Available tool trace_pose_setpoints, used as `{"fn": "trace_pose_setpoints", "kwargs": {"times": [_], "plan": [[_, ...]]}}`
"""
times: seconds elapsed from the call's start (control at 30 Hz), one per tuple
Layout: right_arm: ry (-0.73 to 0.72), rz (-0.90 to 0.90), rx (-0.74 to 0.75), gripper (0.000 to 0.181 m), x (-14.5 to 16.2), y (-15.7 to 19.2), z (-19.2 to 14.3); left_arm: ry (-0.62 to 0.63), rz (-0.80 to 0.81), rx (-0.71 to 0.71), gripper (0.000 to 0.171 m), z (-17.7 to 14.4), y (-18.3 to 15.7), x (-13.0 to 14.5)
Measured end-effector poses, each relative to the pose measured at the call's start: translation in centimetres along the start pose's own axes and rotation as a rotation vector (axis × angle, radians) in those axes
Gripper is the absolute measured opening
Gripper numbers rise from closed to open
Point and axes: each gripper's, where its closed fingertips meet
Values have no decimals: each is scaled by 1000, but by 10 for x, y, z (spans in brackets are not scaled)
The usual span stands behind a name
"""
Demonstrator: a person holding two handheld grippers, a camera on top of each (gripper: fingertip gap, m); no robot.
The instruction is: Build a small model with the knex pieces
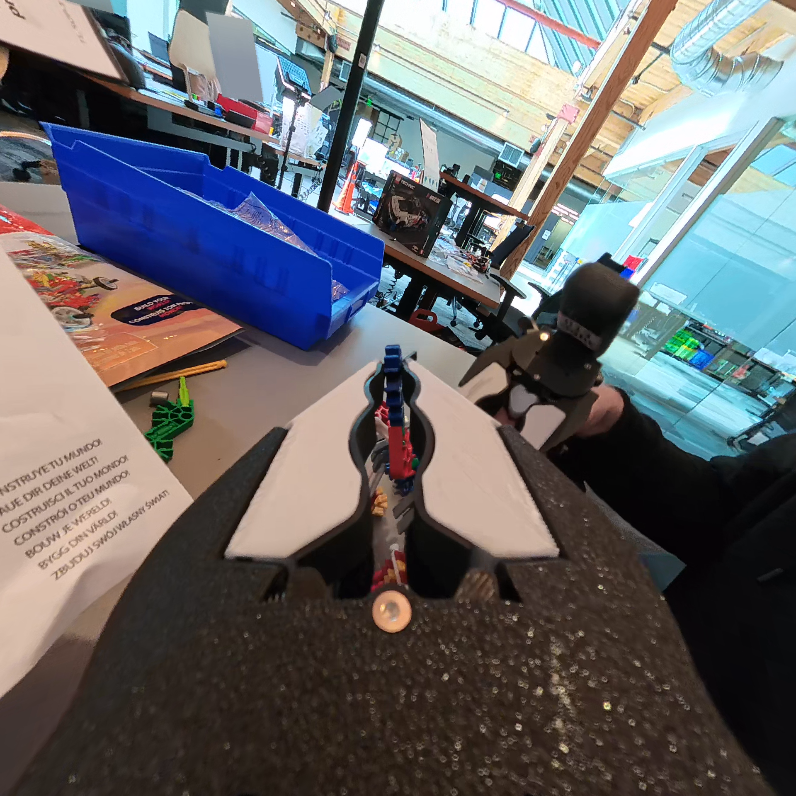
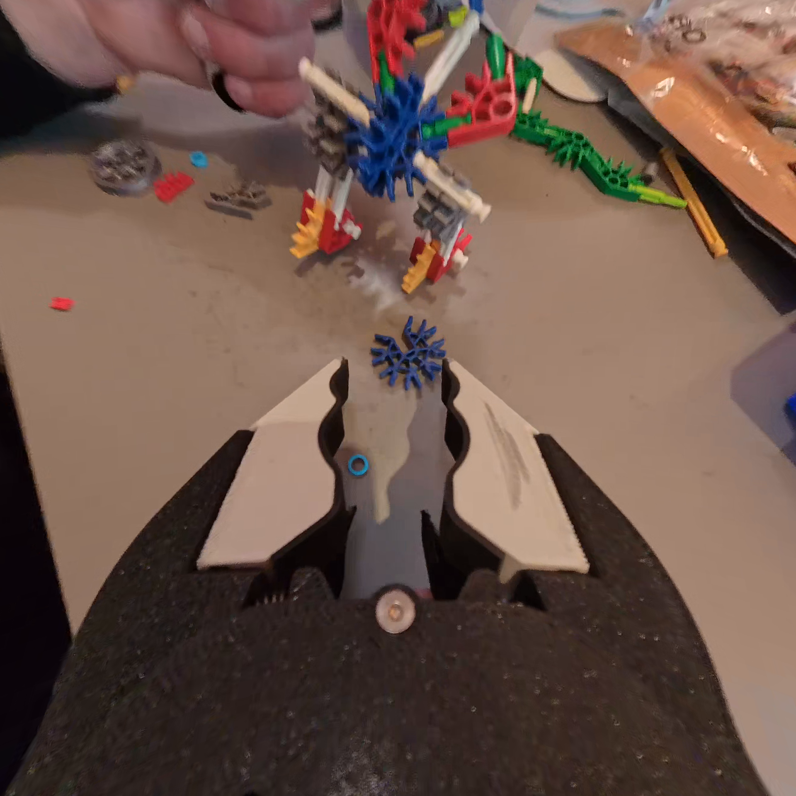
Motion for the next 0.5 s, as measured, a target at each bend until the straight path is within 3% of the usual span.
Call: {"fn": "trace_pose_setpoints", "kwargs": {"times": [0.17,0.33,0.5], "plan": [[-193,32,14,45,-60,-20,-11,50,34,33,3,2,-6,5],[-297,81,-151,43,-106,-13,2,91,94,119,3,7,-21,9],[-332,49,-249,14,-119,-2,6,97,107,154,4,9,-26,10]]}}
Point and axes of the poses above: each gripper's, where its closed fingertips meet, z out along the fingers, x out of its underside, y = z × x across the jaws, and after that the axes turned 13 degrees about x, right-handed
